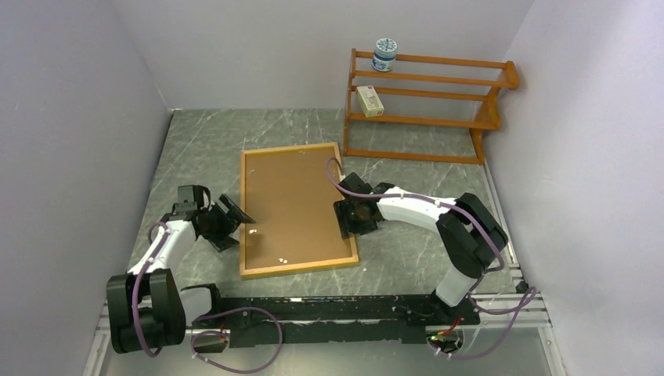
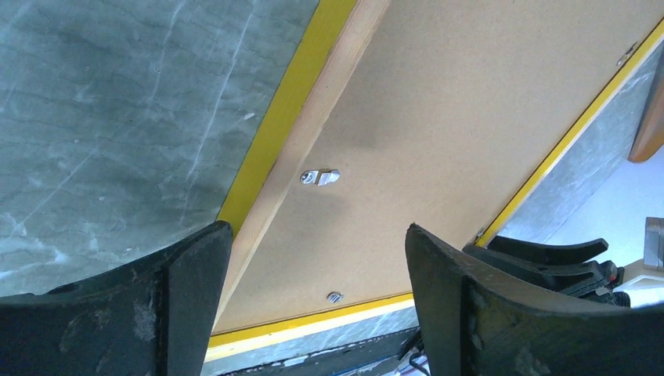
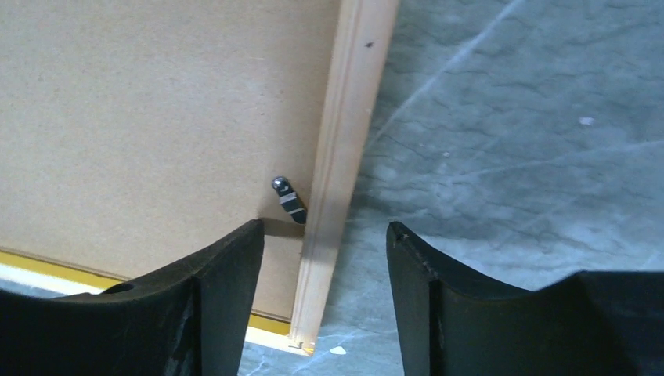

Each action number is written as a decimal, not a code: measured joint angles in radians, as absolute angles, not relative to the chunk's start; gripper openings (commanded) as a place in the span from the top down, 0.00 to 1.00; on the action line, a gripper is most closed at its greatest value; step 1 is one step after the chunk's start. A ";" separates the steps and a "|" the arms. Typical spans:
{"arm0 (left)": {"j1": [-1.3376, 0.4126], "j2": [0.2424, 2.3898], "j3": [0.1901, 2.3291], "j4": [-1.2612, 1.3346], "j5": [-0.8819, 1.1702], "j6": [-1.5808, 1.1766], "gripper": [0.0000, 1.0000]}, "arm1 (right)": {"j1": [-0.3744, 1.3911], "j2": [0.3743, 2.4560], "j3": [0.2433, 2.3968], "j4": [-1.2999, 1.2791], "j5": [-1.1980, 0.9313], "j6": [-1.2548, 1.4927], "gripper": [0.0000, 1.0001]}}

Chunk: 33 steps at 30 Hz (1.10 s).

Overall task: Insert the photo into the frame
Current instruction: Install the photo frame at the center of the board.

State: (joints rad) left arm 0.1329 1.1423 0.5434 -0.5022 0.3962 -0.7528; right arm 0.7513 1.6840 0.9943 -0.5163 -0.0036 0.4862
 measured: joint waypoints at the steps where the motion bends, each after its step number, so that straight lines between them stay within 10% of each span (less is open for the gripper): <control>1: 0.133 1.141 0.543 -0.502 0.396 -0.753 0.20 | 0.751 1.680 0.992 -0.520 0.006 0.487 0.43; 33: 0.126 1.163 0.543 -0.491 0.424 -0.754 0.36 | 0.735 1.662 1.002 -0.529 0.041 0.361 0.41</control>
State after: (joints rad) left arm 0.1265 1.1625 0.5426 -0.4908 0.4236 -0.7536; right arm 0.7345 1.6623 1.0019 -0.5293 0.0414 0.3607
